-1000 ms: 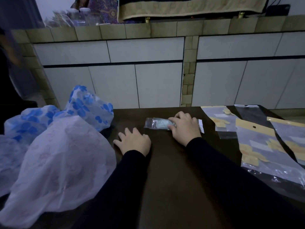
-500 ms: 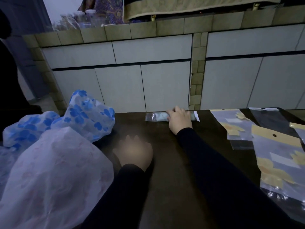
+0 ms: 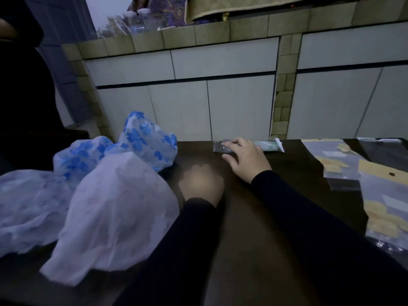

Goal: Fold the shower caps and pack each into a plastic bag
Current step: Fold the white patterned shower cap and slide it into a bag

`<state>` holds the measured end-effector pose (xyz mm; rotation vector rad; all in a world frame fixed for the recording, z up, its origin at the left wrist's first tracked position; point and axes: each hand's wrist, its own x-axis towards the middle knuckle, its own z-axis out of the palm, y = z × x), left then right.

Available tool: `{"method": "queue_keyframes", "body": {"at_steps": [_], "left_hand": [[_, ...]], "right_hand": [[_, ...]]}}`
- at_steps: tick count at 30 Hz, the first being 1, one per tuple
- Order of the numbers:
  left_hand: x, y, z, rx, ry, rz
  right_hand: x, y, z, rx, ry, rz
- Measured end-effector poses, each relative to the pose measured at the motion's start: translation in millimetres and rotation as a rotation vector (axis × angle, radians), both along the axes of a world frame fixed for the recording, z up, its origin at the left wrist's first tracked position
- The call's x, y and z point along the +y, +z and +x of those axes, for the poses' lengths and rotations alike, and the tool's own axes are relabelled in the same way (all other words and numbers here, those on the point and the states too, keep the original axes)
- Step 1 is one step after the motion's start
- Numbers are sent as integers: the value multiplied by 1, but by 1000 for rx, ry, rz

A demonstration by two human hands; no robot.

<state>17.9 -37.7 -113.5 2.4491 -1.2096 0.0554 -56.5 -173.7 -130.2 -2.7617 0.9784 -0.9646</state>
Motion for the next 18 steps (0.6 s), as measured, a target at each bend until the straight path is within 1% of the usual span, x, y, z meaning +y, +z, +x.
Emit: {"method": "queue_keyframes", "body": {"at_steps": [3, 5, 8, 9, 11, 15, 16, 18], "left_hand": [[14, 10, -7, -48, -56, -111], [30, 16, -12, -82, -108, -176], [66, 27, -21, -237, -157, -282], [78, 31, -22, -299, -149, -297], [101, 39, -22, -375, -113, -310], [141, 52, -13, -441, -41, -411], [151, 52, -9, -463, 22, -396], [162, 46, 1, -428, 150, -277]], "right_hand": [[33, 2, -10, -96, 109, -31], [53, 3, -19, -194, 148, 8], [85, 7, -31, -375, 209, 131], [96, 7, -34, -403, 239, 137], [116, 6, -35, -364, 319, 82], [148, 2, -26, -60, 511, -81], [155, 1, -21, -35, 531, -124], [165, 0, -13, -72, 556, -150]]}}
